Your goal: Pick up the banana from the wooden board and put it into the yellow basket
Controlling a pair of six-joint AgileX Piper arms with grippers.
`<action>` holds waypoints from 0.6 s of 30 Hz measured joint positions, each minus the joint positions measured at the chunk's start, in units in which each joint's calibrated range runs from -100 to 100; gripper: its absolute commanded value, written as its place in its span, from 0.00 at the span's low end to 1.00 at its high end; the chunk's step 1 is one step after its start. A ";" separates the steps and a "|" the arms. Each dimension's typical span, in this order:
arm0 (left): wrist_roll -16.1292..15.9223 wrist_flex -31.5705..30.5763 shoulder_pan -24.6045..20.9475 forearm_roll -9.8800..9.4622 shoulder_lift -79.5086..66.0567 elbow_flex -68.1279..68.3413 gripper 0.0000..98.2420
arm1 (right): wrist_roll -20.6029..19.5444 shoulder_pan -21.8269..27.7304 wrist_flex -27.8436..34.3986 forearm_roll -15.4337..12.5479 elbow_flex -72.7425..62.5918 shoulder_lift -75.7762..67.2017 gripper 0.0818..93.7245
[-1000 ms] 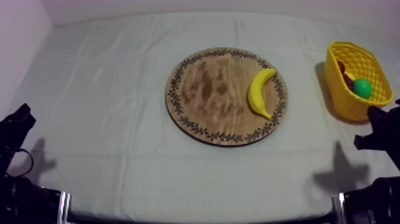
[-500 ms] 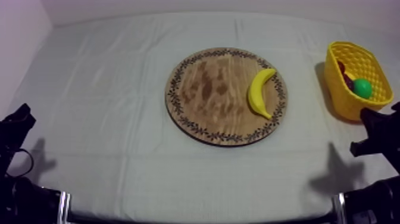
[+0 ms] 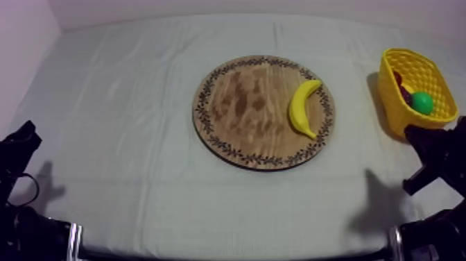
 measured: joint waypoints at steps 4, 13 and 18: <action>0.00 0.00 0.00 0.00 0.00 0.00 0.00 | -1.28 -2.02 1.77 2.88 -6.80 7.87 0.00; 0.00 0.00 0.00 0.00 0.00 0.00 0.00 | -13.97 -7.46 16.04 8.99 -30.57 30.29 0.00; 0.00 0.00 0.00 0.00 0.00 0.00 0.00 | -19.70 -7.96 26.11 8.01 -44.52 43.47 0.00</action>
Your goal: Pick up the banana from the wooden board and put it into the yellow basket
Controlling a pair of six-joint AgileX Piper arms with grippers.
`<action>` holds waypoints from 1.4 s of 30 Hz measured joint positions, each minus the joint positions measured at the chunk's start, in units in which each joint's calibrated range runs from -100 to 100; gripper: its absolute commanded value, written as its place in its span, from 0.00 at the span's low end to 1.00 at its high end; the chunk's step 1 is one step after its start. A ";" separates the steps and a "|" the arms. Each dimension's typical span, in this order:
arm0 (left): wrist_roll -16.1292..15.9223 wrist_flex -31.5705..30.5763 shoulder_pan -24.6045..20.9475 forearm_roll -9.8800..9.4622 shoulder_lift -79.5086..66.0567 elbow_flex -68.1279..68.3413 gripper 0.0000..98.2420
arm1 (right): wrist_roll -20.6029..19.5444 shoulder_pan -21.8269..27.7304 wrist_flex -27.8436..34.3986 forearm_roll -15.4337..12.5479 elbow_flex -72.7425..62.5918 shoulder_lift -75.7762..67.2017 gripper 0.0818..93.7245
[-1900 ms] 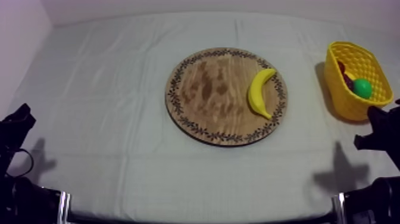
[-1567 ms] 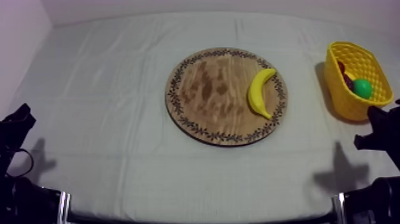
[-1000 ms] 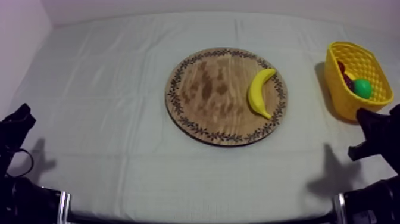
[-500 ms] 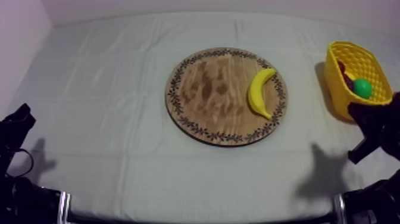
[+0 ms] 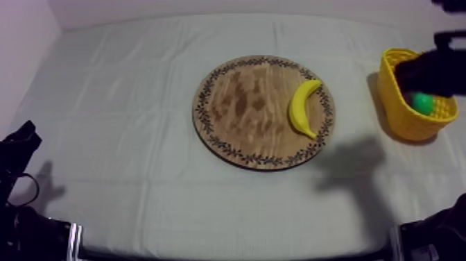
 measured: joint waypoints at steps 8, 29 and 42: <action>0.00 0.00 0.00 0.00 0.00 0.00 0.00 | -1.94 -0.04 14.78 -3.66 -17.74 18.04 0.00; 0.00 0.00 0.00 0.00 0.00 0.00 0.00 | -7.20 -0.02 34.91 -7.72 -42.77 44.88 0.33; 0.00 0.00 0.00 0.00 0.00 0.00 0.00 | -6.46 1.54 35.43 -9.63 -42.66 45.50 0.68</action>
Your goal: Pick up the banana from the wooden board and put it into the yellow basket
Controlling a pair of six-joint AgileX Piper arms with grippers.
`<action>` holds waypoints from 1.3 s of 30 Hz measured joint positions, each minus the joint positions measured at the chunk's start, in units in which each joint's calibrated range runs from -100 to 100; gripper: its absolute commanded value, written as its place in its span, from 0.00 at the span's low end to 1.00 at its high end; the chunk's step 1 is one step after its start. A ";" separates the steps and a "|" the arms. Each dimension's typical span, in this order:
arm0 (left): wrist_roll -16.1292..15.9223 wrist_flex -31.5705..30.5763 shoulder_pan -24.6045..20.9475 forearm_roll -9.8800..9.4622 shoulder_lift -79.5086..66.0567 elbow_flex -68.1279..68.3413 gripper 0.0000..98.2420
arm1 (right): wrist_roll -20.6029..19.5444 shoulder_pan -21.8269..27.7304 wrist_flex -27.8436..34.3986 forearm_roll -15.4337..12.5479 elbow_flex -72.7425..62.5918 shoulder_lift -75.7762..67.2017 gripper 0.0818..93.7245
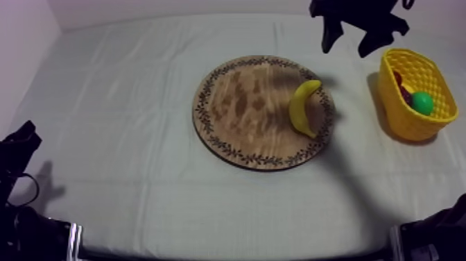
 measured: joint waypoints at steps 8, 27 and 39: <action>0.00 0.00 0.00 0.00 0.00 0.00 0.00 | -0.97 -1.32 0.00 -1.77 2.22 3.18 0.76; -0.03 0.00 0.00 0.00 0.00 0.00 0.00 | -2.47 -2.32 -4.26 -6.21 -1.48 22.04 0.78; -0.03 0.00 0.00 0.00 0.00 0.00 0.00 | -2.28 -1.44 -6.87 -6.91 -5.50 32.23 0.75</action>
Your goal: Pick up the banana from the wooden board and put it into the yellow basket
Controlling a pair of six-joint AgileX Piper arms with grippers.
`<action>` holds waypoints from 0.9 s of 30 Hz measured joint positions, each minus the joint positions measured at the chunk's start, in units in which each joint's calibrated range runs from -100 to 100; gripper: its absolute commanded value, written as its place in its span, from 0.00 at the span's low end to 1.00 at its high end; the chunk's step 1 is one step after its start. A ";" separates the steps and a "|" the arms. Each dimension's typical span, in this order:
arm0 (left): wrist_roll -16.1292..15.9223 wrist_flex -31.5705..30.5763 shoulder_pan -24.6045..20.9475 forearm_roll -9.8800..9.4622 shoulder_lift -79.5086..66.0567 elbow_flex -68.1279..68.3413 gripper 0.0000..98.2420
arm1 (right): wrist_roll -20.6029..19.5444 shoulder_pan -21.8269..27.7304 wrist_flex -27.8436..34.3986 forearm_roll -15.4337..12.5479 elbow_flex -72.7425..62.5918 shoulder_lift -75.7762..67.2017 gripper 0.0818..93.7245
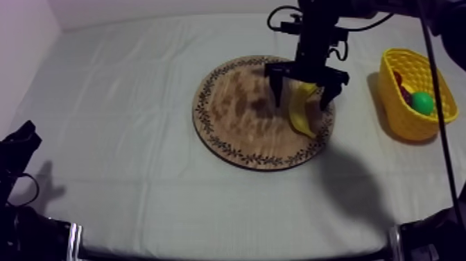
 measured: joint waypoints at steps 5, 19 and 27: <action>0.00 0.00 0.00 0.00 0.00 0.00 0.00 | 0.47 0.32 -2.22 -0.25 -0.29 2.58 0.71; 0.00 0.00 0.00 0.00 0.00 0.00 0.00 | 1.00 0.99 -7.68 -1.11 -2.56 5.77 0.43; 0.00 0.00 0.00 0.00 0.00 0.00 0.00 | 0.65 1.30 -10.44 -0.55 -1.03 6.45 0.26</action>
